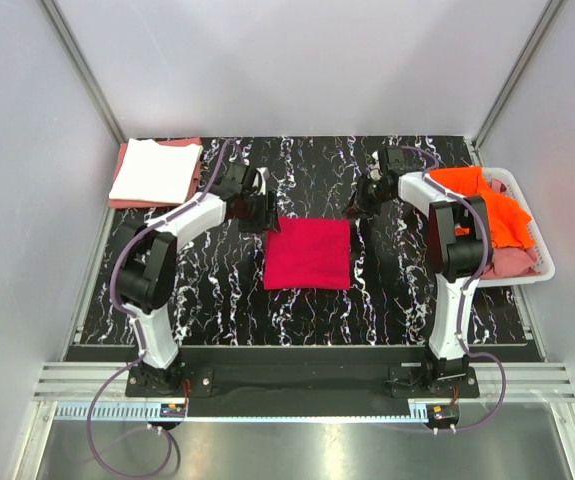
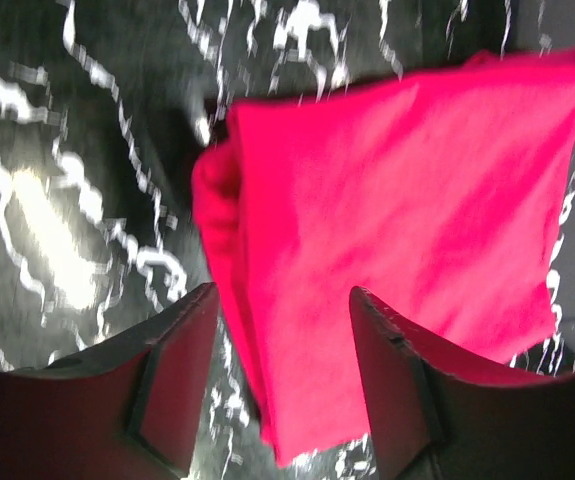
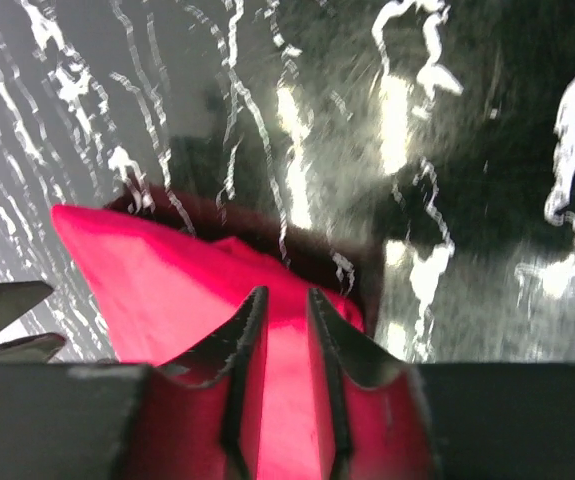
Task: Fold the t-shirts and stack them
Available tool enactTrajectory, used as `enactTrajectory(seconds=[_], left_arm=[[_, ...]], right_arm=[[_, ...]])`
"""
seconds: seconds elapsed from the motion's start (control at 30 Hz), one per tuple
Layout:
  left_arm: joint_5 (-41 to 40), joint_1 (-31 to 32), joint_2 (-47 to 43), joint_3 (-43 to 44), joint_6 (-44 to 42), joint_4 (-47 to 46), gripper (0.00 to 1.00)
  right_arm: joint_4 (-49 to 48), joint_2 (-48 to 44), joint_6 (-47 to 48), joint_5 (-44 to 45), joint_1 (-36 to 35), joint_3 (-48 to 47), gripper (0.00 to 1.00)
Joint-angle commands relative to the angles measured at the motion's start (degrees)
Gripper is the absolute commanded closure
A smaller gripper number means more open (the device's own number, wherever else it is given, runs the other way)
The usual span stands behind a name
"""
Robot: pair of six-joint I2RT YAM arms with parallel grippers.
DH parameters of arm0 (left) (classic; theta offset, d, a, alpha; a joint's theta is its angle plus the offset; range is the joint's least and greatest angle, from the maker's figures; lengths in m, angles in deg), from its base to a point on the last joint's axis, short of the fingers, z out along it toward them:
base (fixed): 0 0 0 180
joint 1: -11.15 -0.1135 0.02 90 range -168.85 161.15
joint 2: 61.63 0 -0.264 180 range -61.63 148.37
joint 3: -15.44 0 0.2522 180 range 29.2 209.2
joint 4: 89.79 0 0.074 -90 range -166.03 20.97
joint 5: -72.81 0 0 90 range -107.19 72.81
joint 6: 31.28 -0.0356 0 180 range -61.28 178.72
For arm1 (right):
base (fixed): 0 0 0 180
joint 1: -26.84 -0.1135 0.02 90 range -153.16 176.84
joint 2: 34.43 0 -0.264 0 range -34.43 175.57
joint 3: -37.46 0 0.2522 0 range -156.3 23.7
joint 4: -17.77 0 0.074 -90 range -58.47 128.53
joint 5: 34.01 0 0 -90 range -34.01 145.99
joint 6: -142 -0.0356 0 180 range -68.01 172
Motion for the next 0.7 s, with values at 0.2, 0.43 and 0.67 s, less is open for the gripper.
enactTrajectory(seconds=[0.2, 0.43, 0.67], left_arm=[[0.92, -0.32, -0.2, -5.0, -2.71, -5.11, 0.37], [3.64, -0.32, 4.11, -5.53, -2.09, -9.43, 0.37], [5.84, -0.41, 7.19, -4.83, -1.04, -10.66, 0.43]], right_arm=[[1.78, -22.31, 0.1, -1.55, 0.2, 7.07, 0.62], [1.52, -35.42, -0.08, -1.56, 0.2, 16.92, 0.6], [1.17, -42.73, -0.43, -1.38, 0.11, 21.77, 0.61]])
